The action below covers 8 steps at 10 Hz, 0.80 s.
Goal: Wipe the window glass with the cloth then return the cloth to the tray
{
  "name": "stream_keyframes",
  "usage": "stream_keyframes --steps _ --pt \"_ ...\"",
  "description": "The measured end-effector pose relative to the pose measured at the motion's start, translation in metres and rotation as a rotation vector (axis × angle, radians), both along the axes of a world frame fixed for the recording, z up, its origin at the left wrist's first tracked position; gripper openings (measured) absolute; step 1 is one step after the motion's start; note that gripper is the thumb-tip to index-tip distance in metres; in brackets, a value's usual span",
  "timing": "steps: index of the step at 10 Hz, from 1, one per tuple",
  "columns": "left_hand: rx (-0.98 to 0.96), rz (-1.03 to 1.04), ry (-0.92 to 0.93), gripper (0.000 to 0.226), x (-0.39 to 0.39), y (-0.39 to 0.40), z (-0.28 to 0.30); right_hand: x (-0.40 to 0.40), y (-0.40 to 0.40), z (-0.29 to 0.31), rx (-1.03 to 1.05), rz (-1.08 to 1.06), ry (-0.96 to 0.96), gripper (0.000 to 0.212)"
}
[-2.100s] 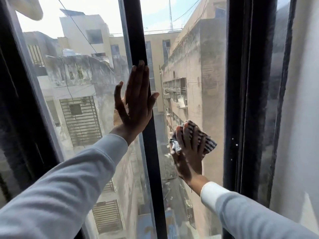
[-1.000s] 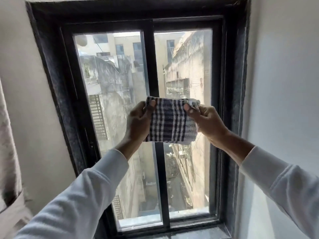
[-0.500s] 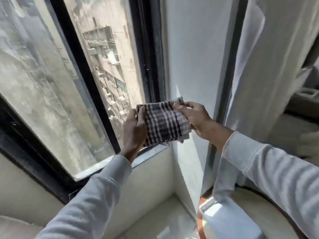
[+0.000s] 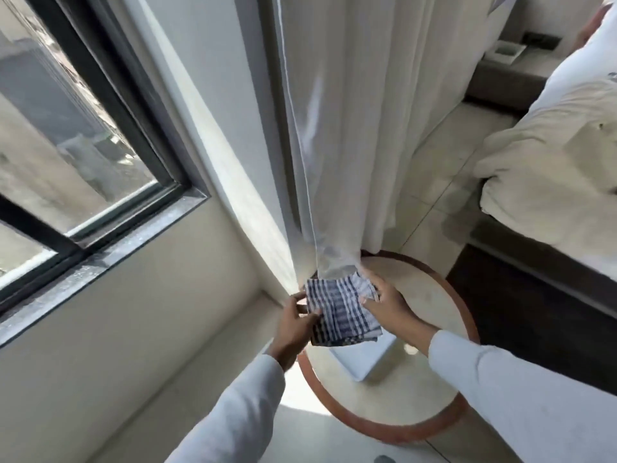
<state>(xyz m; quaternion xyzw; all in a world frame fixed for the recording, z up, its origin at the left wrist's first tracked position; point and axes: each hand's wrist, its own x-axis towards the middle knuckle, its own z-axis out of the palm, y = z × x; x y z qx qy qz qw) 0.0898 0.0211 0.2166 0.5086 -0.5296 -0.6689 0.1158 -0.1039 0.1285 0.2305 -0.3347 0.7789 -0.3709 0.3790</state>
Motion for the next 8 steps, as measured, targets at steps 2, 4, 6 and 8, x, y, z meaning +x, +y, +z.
stream_keyframes --steps 2,4,6,8 --pt "-0.21 -0.075 -0.151 0.04 -0.059 0.0 -0.136 -0.053 -0.014 -0.156 0.172 0.077 0.08 0.036" --pt "-0.342 -0.277 -0.45 0.052 -0.092 -0.02 -0.243 -0.069 -0.041 -0.271 0.231 0.204 0.161 0.06" --pt "-0.325 -0.589 -0.63 0.047 -0.099 -0.02 -0.279 -0.06 -0.044 -0.305 0.298 0.15 0.038 0.064" --pt "-0.497 -0.546 -0.666 0.057 -0.089 -0.036 -0.245 -0.052 -0.057 -0.288 0.342 0.327 0.439 0.073"
